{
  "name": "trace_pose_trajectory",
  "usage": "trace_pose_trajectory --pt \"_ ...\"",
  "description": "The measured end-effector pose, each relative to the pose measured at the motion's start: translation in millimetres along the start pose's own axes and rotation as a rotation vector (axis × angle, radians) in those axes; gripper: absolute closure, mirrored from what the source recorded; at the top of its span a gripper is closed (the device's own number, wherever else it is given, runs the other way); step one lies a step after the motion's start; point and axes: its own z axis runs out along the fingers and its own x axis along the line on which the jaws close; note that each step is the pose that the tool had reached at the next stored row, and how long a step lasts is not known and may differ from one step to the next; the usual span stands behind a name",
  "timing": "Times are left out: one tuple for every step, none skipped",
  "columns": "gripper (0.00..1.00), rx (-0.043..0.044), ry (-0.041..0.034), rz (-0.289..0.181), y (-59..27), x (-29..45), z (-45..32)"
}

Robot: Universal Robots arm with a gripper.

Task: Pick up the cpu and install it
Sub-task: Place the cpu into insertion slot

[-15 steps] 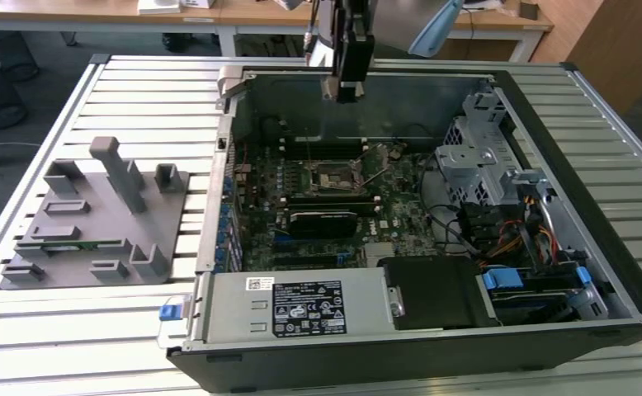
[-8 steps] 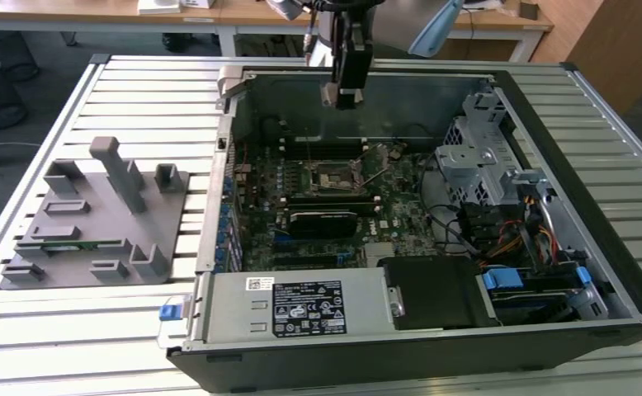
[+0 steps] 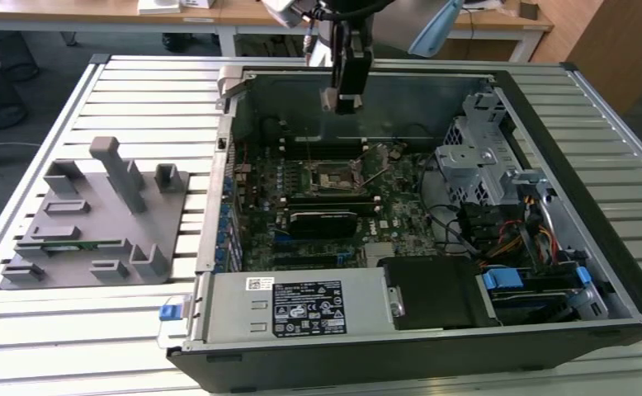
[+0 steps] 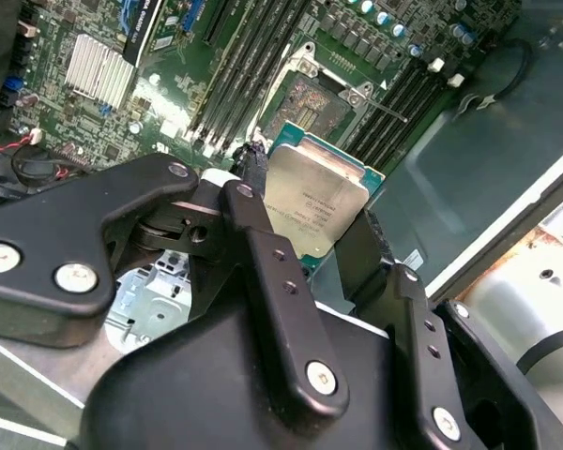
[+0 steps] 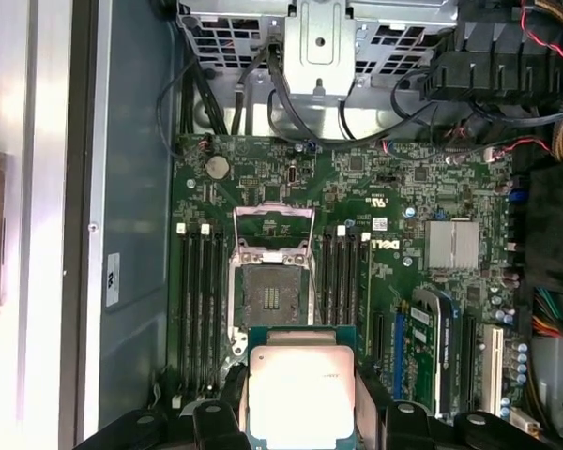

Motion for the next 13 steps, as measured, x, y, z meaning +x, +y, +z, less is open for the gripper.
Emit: trace_pose_trajectory --pt "0.46 0.0 0.0 0.0 0.0 0.0 0.6" --pt "0.46 -0.0001 0.0001 0.0 0.0 0.0 1.8" --pt "0.46 0.0 0.0001 0.0 0.0 0.0 2.6" --pt "0.46 -0.0001 0.0001 0.0 0.0 0.0 3.3" --pt "0.46 0.0 0.0001 0.0 0.0 0.1 4.1" --pt "0.46 0.0 0.0 0.0 0.0 0.1 4.7" --pt "0.46 0.0 0.0 0.0 0.0 0.1 5.2" --pt "0.46 0.0 0.0 0.0 0.0 0.1 5.8" --pt "0.46 0.0 0.0 0.0 -0.1 0.1 6.4" --pt "0.46 0.0 0.0 0.0 0.0 0.1 7.0" --pt "0.46 0.0 -0.0001 0.0 0.0 0.1 7.4" --pt "0.46 0.0 0.0 0.0 -0.1 0.1 8.1" --pt "0.46 -0.0001 0.0002 0.0 -0.1 0.1 9.0"
